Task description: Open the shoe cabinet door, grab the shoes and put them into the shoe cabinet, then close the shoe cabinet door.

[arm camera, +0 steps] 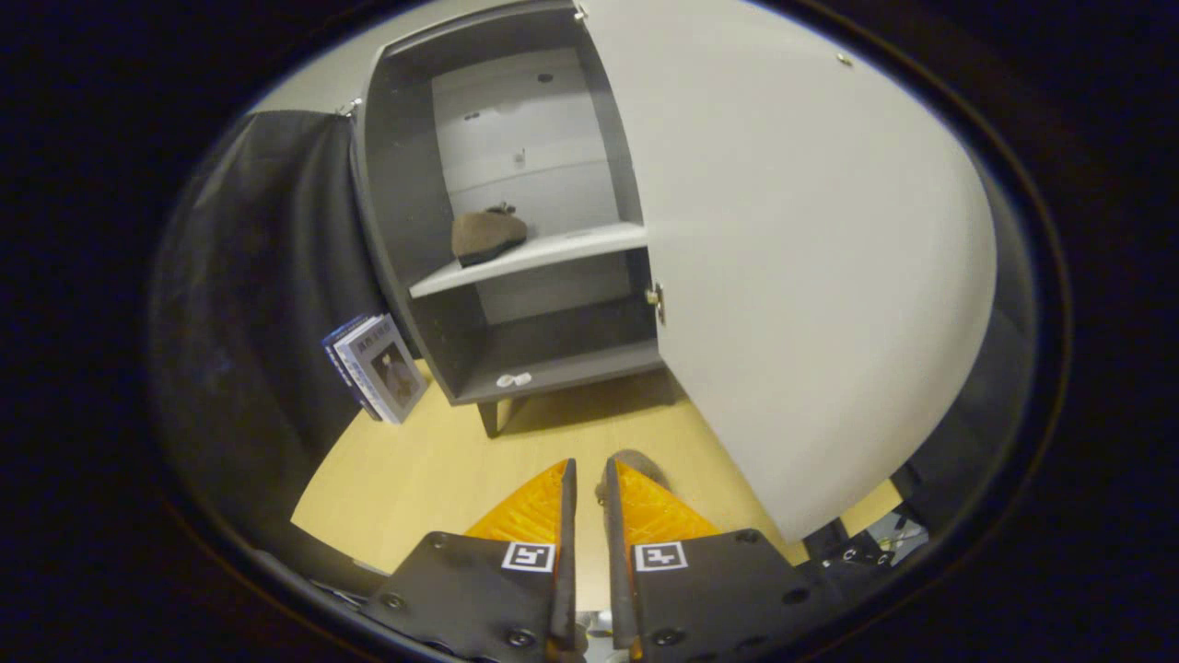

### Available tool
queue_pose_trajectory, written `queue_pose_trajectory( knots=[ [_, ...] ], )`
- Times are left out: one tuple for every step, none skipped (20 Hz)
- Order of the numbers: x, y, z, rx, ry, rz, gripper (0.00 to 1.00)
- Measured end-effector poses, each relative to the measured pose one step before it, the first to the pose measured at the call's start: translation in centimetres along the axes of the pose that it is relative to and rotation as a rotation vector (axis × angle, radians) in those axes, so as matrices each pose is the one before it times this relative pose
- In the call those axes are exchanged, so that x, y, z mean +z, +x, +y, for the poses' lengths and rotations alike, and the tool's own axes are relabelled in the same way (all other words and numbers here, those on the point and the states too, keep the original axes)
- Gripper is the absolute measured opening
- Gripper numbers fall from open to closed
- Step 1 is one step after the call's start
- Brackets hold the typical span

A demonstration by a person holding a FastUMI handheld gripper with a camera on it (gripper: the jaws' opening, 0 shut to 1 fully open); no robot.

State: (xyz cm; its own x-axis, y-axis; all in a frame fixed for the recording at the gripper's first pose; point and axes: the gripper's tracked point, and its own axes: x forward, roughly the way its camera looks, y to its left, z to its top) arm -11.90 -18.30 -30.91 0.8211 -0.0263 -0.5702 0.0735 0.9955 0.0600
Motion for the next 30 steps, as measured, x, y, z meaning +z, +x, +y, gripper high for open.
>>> queue_pose_trajectory(
  knots=[
    [-1.458, 0.975, -0.077, 0.00066, -0.00057, 0.03617, 0.17],
    [-1.338, 0.976, -0.084, -0.00562, -0.00718, 0.03881, 0.17],
    [-1.265, 0.879, -0.123, -0.01203, -0.01127, 0.03711, 0.17],
    [-1.069, 1.083, -0.042, -0.00913, -0.00775, 0.02557, 0.17],
    [-0.886, 0.909, -0.185, -0.01258, -0.00637, 0.02162, 0.17],
    [-0.807, 0.994, -0.045, -0.01241, -0.00740, 0.02361, 0.17],
    [-0.780, 0.688, -0.106, -0.01320, -0.00908, 0.02838, 0.17],
    [-0.770, 0.901, -0.164, -0.01480, -0.00843, 0.02753, 0.17],
    [-0.697, 0.884, -0.298, -0.01404, -0.00381, 0.02756, 0.17],
    [-0.595, 0.785, -0.258, -0.01121, 0.00089, 0.02453, 0.17],
    [-0.653, 0.594, -0.371, -0.01150, 0.00059, 0.02506, 0.17],
    [-0.644, 0.557, -0.139, -0.00730, 0.00243, 0.02219, 0.18],
    [-0.551, 0.480, -0.199, -0.00485, 0.00043, 0.02096, 0.18],
    [-0.581, 0.537, -0.226, -0.00368, -0.00442, 0.02282, 0.17],
    [-0.591, 0.389, -0.084, 0.00291, -0.00478, 0.02265, 0.17],
    [-0.291, 0.448, -0.146, -0.00392, -0.00645, 0.01445, 0.18],
    [-0.308, 0.298, -0.152, -0.00304, -0.00654, 0.01479, 0.19],
    [-0.309, 0.295, -0.061, -0.00279, -0.00603, 0.01276, 0.23],
    [-0.043, 0.109, -0.011, -0.00171, -0.00193, 0.00278, 0.24],
    [0.061, 0.131, -0.151, -0.00844, -0.00520, -0.00365, 0.23],
    [-0.033, 0.079, -0.136, -0.00562, -0.00717, -0.00090, 0.23],
    [0.064, 0.152, 0.149, 0.00421, -0.00686, -0.00548, 0.21],
    [0.237, -0.003, -0.019, -0.01159, -0.01300, 0.00858, 0.21],
    [-0.507, 0.275, 0.104, -0.00484, -0.01024, -0.00084, 0.09],
    [0.181, -0.352, -0.014, -0.00348, -0.00853, -0.00002, 0.09],
    [0.157, 0.150, 0.170, 0.00173, -0.00265, -0.00297, 0.07],
    [0.071, -0.307, 0.212, 0.00582, 0.00475, -0.00548, 0.05],
    [0.255, -0.332, 0.134, 0.00546, 0.00642, -0.00746, 0.03],
    [0.423, -0.207, 0.046, 0.00544, 0.00387, -0.01128, 0.03],
    [0.717, -0.188, 0.042, 0.00530, 0.00099, -0.01411, 0.03]
  ],
)
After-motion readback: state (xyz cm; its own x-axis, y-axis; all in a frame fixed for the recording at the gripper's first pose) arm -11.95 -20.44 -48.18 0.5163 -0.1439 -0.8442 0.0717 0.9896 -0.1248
